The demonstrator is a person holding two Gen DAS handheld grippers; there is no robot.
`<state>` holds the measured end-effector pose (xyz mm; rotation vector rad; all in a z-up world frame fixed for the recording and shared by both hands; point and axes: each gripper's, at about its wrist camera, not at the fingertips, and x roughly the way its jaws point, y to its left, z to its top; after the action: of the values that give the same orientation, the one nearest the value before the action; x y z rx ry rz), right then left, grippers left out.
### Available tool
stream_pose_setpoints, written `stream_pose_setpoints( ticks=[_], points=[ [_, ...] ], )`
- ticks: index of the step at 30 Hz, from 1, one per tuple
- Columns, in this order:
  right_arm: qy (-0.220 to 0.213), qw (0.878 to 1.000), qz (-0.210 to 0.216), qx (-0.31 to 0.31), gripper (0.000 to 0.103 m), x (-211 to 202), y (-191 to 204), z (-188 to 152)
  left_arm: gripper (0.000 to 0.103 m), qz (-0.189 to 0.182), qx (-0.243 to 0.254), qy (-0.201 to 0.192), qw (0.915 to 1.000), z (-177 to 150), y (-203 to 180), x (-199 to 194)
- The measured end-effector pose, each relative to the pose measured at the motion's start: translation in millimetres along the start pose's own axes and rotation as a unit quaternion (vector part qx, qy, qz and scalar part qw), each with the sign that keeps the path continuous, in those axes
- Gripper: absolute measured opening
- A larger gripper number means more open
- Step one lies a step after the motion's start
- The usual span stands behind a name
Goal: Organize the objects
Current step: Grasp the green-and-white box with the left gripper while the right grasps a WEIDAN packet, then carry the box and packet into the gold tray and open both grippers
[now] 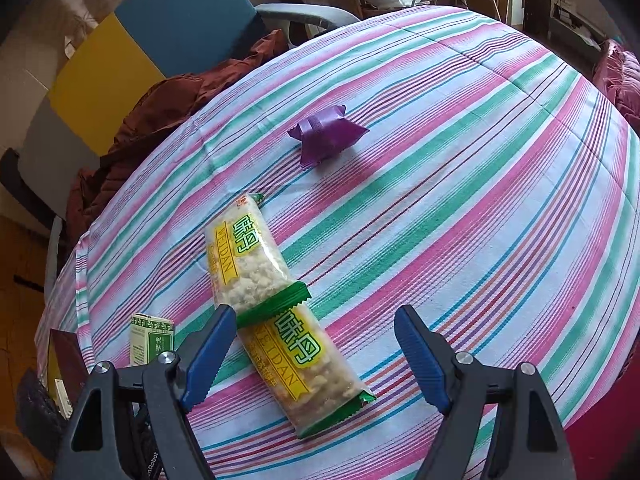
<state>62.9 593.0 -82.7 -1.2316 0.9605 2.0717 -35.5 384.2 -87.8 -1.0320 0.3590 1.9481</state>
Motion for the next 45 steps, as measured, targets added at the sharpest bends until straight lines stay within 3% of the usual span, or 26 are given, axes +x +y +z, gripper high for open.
stream_pose_setpoints(
  ticks=[8,17,21,26,35,45],
  points=[
    [0.014,0.998,-0.003,-0.065,0.083,2,31,8,0.031,0.004,0.003,0.001,1.0000,1,-2,1],
    [0.027,0.978,-0.059,-0.199,0.082,49,79,29,0.031,0.005,0.003,0.001,1.0000,1,-3,2],
    [0.034,0.967,-0.079,-0.242,0.053,59,83,21,0.032,0.006,0.004,0.000,1.0000,1,-4,2],
    [0.020,0.960,-0.083,-0.267,0.048,56,87,16,0.032,0.008,0.005,-0.001,1.0000,1,-4,3],
    [-0.026,0.959,-0.036,-0.279,0.048,37,90,20,0.030,0.022,-0.005,0.018,0.9996,5,-5,-6],
    [-0.035,0.936,0.006,-0.349,0.048,38,126,-1,0.030,0.059,-0.003,-0.016,0.9981,1,-7,-64]
  ],
)
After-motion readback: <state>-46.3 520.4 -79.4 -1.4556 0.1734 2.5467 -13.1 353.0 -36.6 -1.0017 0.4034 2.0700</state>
